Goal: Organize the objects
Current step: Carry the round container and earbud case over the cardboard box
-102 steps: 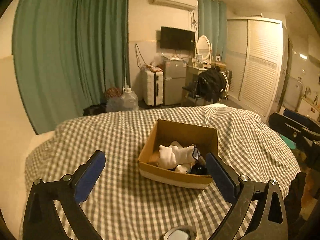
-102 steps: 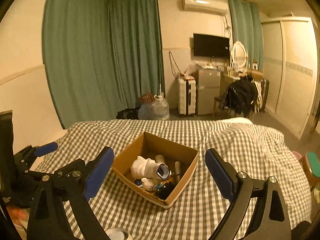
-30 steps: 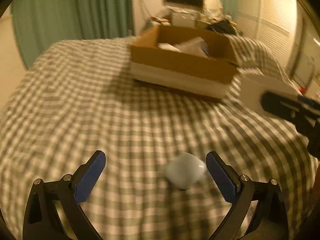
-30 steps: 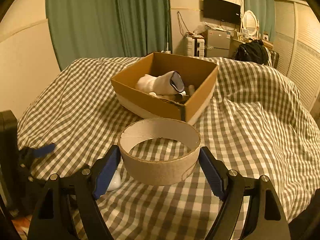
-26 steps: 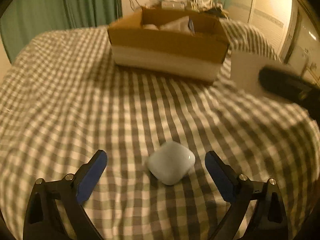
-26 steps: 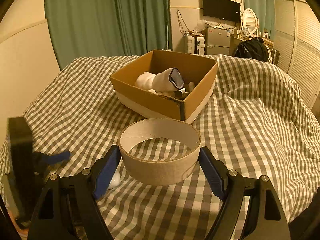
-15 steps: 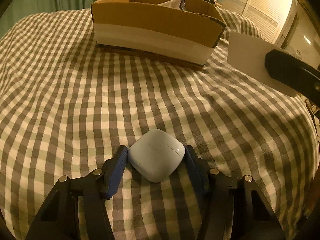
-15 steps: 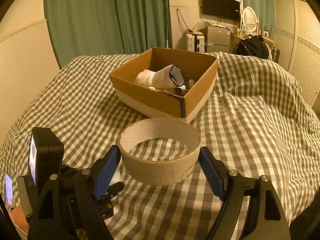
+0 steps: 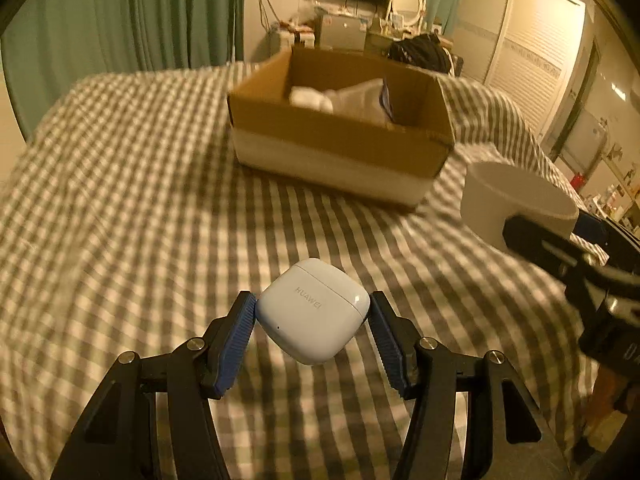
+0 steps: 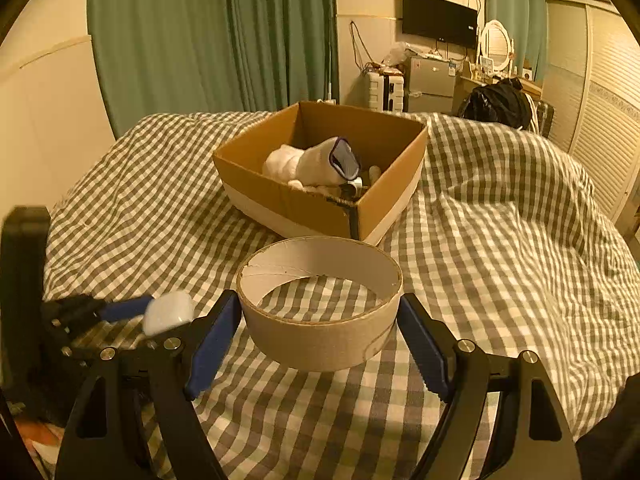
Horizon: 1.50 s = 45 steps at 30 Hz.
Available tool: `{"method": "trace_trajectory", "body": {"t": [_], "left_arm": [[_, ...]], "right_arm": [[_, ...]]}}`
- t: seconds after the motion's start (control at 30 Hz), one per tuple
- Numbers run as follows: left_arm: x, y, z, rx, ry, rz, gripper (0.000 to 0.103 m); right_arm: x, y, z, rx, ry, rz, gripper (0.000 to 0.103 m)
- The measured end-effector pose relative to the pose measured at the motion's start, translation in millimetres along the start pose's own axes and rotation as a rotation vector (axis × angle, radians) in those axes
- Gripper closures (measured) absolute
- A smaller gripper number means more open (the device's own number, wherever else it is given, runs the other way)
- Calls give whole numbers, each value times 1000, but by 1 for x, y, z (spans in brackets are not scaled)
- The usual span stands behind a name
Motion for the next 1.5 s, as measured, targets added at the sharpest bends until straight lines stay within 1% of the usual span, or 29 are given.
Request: {"method": "trace_trajectory", "body": {"t": [0.2,0.4,0.6,0.67,0.8,0.9,1.0,1.13,1.23,1.37,1.43,1.5], "left_arm": [[-5,36,23,72,24,-9,44],[-5,82,43,158,41,-27,44],[3,128,57,231,53,-59,44],[6,142,58,249,61,-81,44],[9,172,55,288,76,-103,44],[7,195,45,304,73,-110,44],[7,210,32,311,81,-118,44],[-2,232,1,312,94,-122,44],[-8,245,-26,296,75,-115,44],[-8,251,-58,292,64,-134,44],[-10,247,-76,273,58,-136,44],[-12,241,-93,240,36,-126,44]], "right_arm": [[-3,21,15,46,-15,37,23],[-4,50,28,102,-21,64,23],[-1,89,33,160,-19,78,23],[0,105,33,180,-10,76,23],[2,135,33,225,-21,90,23],[6,155,30,246,-28,97,23],[14,177,19,258,-44,98,23],[26,204,-4,258,-67,87,23],[36,225,-27,241,-61,48,23],[52,243,-64,201,-46,3,23],[56,245,-83,188,-49,-7,23],[60,240,-98,174,-49,-18,23]]}}
Point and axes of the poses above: each gripper's, at about its wrist camera, not at the fingertips, and z roughly against the way its jaws point, x to its right, y to its top, the point moved 5 cm from there along -z, roughly the way its jaws point, and after that the axes turned 1 degree about -x, right-handed, at the moved point
